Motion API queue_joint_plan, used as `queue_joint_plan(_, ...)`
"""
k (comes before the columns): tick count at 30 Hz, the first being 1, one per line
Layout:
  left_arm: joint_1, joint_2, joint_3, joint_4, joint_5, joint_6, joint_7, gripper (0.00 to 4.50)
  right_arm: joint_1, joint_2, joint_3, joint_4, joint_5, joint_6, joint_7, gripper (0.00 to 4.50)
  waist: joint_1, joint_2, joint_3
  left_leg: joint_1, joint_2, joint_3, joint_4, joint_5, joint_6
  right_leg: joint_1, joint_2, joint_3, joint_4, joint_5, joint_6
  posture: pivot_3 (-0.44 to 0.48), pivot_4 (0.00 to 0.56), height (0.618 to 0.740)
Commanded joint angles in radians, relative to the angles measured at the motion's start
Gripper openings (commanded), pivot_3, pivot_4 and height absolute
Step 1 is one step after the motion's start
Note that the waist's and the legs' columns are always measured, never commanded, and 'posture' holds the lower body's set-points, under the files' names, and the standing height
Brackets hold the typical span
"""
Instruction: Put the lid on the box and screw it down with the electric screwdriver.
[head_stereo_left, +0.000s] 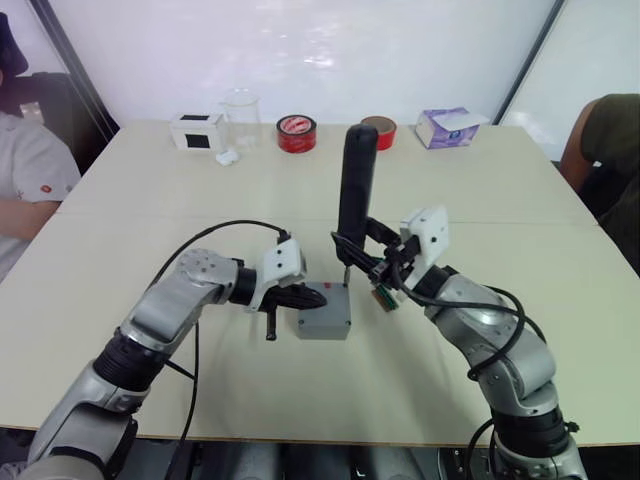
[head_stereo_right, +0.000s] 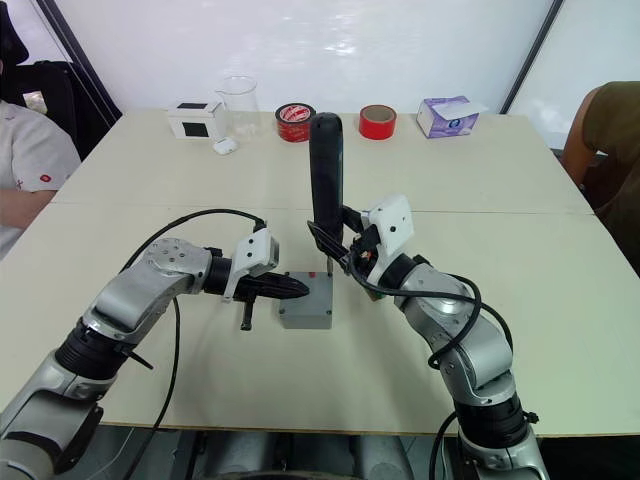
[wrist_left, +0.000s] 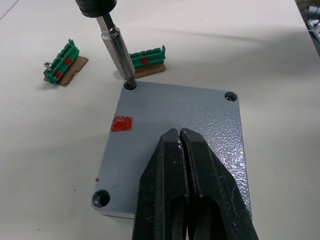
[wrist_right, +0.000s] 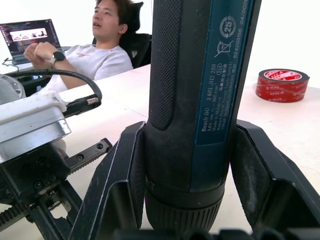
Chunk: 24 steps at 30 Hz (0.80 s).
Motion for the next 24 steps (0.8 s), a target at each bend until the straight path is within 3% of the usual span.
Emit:
queue_joint_plan(1,0.029,0.014,-0.019,-0.007,0.022,0.012,0.002,0.00,0.045,-0.001,0.019,0.040,-0.024,0.026,-0.007,1.83,0.000,0.000,0.000,0.000,0.000,0.000,0.000,0.000,0.000,0.000,0.000,0.000,0.000,0.000,0.000,0.000,0.150,0.740)
queue_joint_plan(13,0.038,0.018,-0.028,-0.020,0.034,0.019,0.003,0.00,0.078,0.007,0.039,0.054,-0.092,0.019,-0.057,1.83,0.000,-0.001,-0.002,0.014,0.001,0.000,-0.002,-0.002,0.003,0.014,-0.001,0.000,-0.003,-0.006,-0.005,0.000,0.150,0.740)
queue_joint_plan(24,0.056,0.017,-0.035,-0.036,0.037,0.029,0.013,0.00,0.103,0.079,0.052,0.032,-0.096,-0.018,-0.097,1.83,0.001,-0.004,-0.004,0.015,0.004,0.000,-0.003,-0.002,0.003,0.014,-0.002,-0.001,-0.003,-0.006,-0.006,0.000,0.150,0.740)
